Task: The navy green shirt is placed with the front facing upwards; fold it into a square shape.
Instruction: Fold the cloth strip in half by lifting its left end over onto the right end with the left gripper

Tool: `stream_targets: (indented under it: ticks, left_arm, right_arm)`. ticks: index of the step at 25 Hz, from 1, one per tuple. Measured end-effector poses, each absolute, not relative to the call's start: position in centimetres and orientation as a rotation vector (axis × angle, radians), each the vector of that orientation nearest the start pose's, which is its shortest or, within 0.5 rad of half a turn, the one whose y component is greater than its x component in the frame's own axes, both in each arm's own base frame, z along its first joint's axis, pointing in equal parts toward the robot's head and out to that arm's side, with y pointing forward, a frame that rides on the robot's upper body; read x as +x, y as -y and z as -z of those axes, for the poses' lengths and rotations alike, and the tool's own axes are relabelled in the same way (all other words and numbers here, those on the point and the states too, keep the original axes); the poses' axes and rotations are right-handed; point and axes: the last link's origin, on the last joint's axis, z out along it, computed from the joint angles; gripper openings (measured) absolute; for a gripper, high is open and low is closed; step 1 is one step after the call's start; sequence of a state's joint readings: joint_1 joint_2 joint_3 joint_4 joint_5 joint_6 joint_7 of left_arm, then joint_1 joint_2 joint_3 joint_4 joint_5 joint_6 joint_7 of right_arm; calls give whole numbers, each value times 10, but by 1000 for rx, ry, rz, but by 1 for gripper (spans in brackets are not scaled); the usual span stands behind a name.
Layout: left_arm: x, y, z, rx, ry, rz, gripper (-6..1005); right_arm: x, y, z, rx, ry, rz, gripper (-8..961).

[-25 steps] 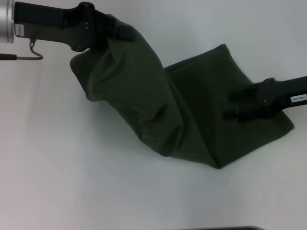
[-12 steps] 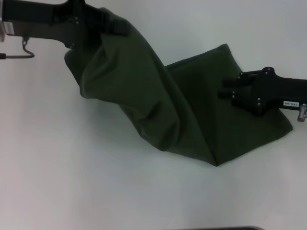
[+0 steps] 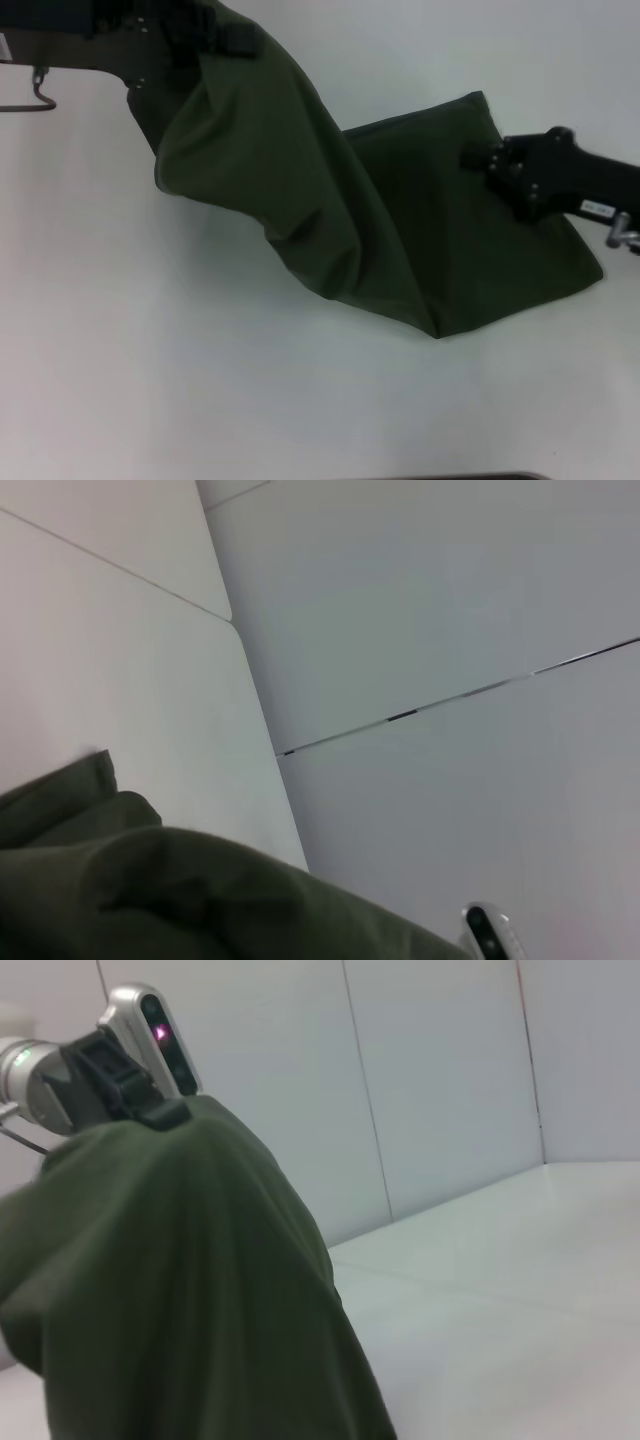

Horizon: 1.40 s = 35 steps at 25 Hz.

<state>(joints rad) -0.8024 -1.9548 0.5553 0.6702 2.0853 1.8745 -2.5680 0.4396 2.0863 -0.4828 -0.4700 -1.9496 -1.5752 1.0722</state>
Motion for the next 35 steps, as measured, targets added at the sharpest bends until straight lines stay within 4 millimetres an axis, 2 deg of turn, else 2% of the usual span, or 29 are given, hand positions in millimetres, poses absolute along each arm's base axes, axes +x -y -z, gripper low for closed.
stream_targets:
  ticks: [1,5,6,7,8,21,30,35]
  left_arm:
    - [-179,-370,-61,-2632,1976,786,105]
    - [-178,-369,-61,-2644,1972,777,105]
    - [-178,-367,-60,-2658,1972,779,105]
    - [-178,-367,-60,-2658,1972,779,105]
    - [-178,-365,-60,-2664,1971,780,105]
    - [-180,-355,-70,-2714,1926,798,106]
    - [-182,-349,-74,-2731,1921,830,106]
    - [-182,-349,-74,-2736,1911,826,107]
  right_arm:
    - [299,-297,13,-2500,-586,-868,-1]
    - [293,-302,42,-2514,-600,-834,0]
    - [288,-303,59,-2530,-591,-819,0]
    - [288,-303,59,-2530,-591,-819,-1]
    - [282,-302,71,-2540,-583,-821,-1]
    - [264,-299,104,-2556,-578,-820,-1]
    - [237,-299,133,-2638,-520,-793,-2]
    - [229,-296,140,-2684,-503,-785,-2]
